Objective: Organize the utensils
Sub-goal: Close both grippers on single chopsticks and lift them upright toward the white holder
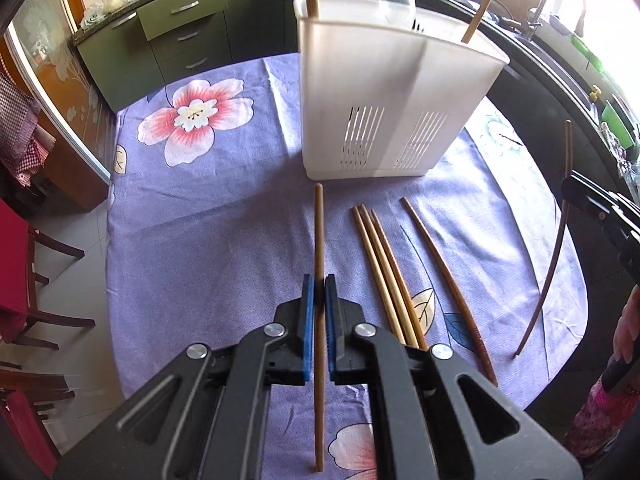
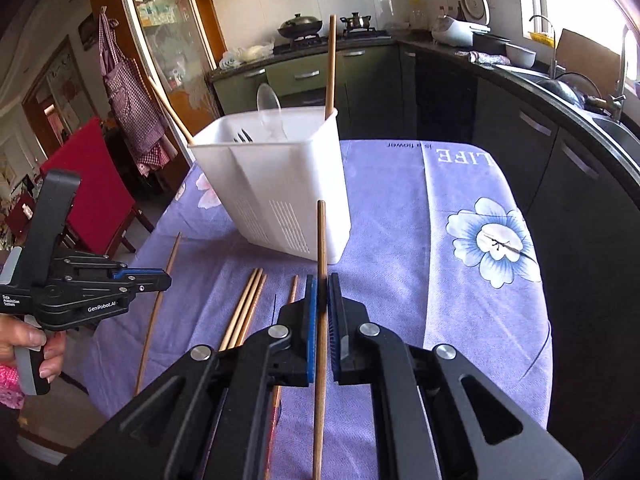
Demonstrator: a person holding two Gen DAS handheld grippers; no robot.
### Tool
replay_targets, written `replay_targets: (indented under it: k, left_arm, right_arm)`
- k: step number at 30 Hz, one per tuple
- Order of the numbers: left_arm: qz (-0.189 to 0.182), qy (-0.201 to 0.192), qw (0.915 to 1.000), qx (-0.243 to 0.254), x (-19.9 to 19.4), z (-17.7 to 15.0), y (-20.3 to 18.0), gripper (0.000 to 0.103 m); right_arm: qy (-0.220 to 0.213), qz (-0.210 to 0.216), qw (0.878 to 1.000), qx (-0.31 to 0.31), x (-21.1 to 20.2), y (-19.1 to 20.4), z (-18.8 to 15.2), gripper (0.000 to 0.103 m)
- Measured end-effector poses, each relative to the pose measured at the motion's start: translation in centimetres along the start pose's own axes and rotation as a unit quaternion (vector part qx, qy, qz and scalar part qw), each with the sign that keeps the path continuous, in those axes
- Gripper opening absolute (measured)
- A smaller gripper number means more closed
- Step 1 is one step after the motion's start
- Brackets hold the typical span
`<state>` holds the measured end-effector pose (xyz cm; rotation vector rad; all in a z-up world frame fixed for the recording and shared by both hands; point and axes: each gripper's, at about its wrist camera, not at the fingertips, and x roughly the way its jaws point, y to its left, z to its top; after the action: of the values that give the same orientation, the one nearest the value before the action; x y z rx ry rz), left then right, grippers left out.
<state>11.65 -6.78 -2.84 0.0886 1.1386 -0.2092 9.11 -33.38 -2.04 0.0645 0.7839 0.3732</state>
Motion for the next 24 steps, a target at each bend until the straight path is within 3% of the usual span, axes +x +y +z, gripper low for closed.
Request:
replay_targets:
  k: [12, 24]
  left_arm:
    - [0.005, -0.091, 0.9954, 0.028, -7.8, -1.8, -0.2, 0.005]
    - [-0.005, -0.106, 0.9936, 0.038, -9.3, -2.5, -0.8, 0.005]
  right_arm:
    - [-0.035, -0.005, 0.999, 0.000, -4.8, 0.4, -1.0, 0.006]
    - [-0.063, 0.009, 0.998, -0.007, -6.4, 1.6, -0.1, 0.006]
